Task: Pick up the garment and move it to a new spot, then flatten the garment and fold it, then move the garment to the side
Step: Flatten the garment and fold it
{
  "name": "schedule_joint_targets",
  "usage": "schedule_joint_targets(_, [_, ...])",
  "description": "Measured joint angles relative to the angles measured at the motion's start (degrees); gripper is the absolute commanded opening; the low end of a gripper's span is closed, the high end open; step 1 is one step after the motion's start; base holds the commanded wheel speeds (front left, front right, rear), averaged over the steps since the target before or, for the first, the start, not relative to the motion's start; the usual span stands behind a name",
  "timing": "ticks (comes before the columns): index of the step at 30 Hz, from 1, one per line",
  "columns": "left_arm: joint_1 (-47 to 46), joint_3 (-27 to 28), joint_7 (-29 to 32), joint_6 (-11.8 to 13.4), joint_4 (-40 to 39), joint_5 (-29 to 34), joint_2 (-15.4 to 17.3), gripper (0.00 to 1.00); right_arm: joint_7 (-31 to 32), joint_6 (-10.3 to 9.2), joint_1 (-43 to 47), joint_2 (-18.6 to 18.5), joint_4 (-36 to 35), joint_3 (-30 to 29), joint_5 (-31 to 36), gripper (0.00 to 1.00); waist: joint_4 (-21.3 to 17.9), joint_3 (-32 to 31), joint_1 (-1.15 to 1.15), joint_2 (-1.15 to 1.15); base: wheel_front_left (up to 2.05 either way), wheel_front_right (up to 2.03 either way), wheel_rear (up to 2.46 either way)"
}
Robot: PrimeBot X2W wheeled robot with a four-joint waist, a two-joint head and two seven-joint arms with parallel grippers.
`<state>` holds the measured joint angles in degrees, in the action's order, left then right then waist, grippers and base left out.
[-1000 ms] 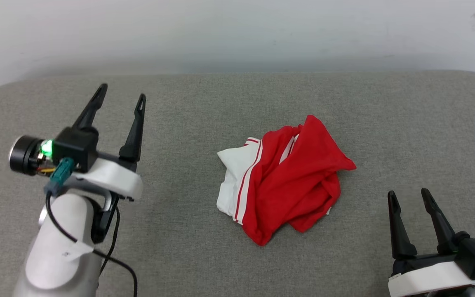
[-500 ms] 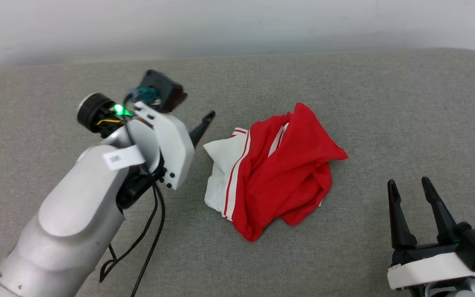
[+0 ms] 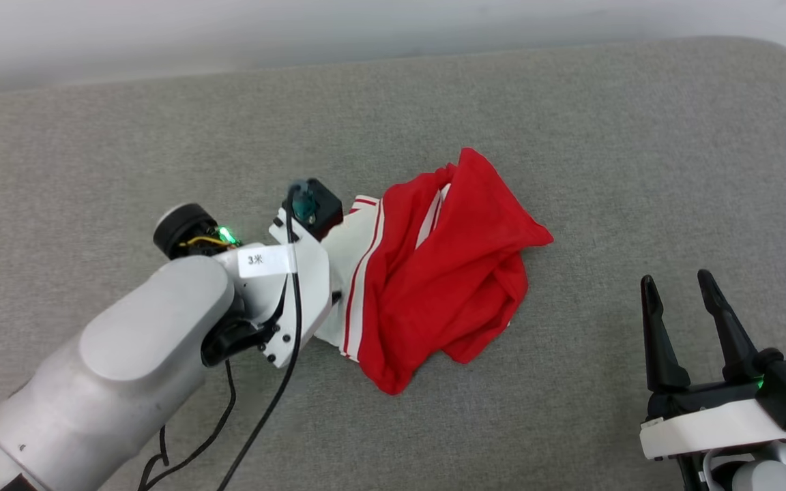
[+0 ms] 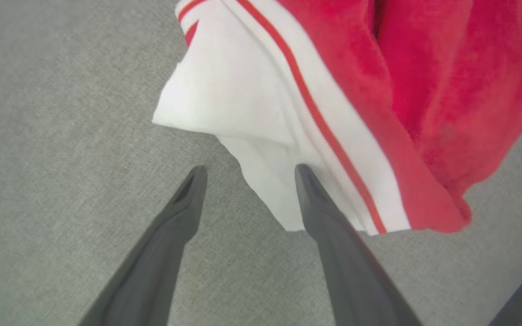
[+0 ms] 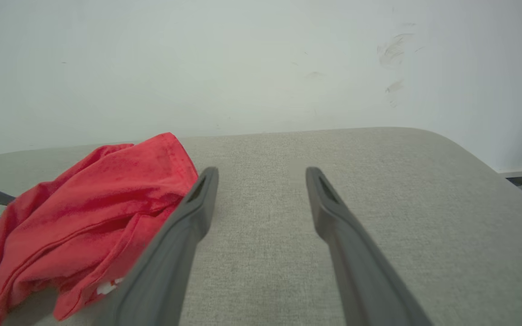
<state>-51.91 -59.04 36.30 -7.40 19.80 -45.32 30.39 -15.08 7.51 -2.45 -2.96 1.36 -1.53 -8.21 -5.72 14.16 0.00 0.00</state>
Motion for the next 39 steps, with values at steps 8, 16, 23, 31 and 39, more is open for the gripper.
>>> schedule_joint_targets(8, [-1.3, -8.0, -0.5, 0.0, 5.1, -2.2, -0.4, 1.0, 0.0, 0.0, -1.1, 0.0, -0.3, -0.1, -0.3, 1.0, -1.1, 2.7, 0.0, 0.0, 0.0, 0.0, 0.0])
schedule_joint_targets(16, [-3.3, -12.3, -1.5, 0.0, 5.8, -3.7, -0.7, 0.0, 0.0, 0.0, -2.0, 0.0, -0.4, -0.2, -0.4, 1.0, -1.5, 3.7, -0.02, 0.01, 0.0, 0.0, 0.0])
schedule_joint_targets(23, [-4.0, -13.2, -8.8, 0.0, 5.8, -5.6, -0.7, 0.0, 0.0, 0.0, -1.8, 0.0, -0.1, -0.8, -0.3, 1.0, -0.1, 2.4, 0.0, 0.0, 0.0, 0.0, 0.0])
schedule_joint_targets(31, [-3.3, -7.7, -22.9, 2.2, 4.5, -6.8, 1.6, 0.0, 0.0, 0.0, -0.1, 0.0, 0.2, -0.9, 0.1, 1.0, 2.7, -1.1, 0.0, 0.0, 0.0, 0.0, 0.0])
schedule_joint_targets(39, [5.6, -3.1, -31.2, 11.0, -2.1, -8.9, 9.0, 0.0, 0.0, 0.0, 1.8, 0.0, 0.3, -1.2, 0.2, 1.0, 5.6, -4.1, -0.01, 0.0, 0.0, 0.0, 0.0])
